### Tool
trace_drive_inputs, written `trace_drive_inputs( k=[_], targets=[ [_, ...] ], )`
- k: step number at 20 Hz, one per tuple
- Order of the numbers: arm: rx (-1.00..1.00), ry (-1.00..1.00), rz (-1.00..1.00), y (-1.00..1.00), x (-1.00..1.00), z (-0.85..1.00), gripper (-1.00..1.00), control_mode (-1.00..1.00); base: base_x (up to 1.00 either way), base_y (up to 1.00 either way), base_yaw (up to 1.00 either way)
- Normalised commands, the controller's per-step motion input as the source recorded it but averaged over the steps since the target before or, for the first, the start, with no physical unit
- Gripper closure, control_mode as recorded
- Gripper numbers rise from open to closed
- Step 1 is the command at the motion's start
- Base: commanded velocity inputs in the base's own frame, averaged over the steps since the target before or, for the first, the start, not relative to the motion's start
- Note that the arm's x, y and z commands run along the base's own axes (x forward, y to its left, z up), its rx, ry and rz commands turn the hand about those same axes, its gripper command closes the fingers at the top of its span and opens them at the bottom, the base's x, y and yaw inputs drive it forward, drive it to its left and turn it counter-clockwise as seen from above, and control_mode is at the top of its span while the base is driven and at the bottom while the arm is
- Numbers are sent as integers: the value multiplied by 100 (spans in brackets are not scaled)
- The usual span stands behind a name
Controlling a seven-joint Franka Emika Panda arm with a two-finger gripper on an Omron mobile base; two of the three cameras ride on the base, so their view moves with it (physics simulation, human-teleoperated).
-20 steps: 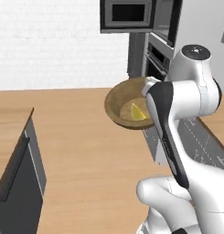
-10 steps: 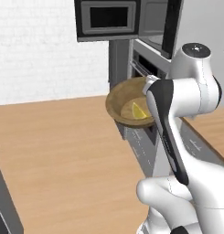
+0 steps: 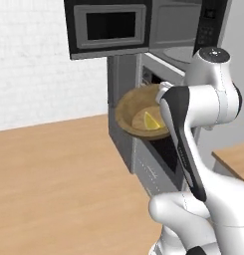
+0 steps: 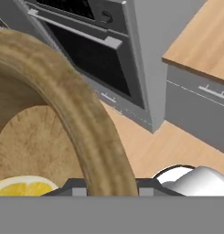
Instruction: Pick the lemon wedge from the sink and place it in the bowl. Then pick the bowl and place it in the microwave. Then close the microwave door and press the start button.
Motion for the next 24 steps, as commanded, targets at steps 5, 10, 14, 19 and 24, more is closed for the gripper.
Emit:
trace_drive_inputs(
  k=[5,10,14,19,24],
  targets=[
    [0,0,0,0,0,0,100,100,72,42,-50],
    [0,0,0,0,0,0,100,100,31,47,-57],
    [0,0,0,0,0,0,100,100,0,50,-59],
    [0,0,0,0,0,0,100,100,0,60,-49],
    [0,0,0,0,0,0,100,100,0,87,-41]
  ],
)
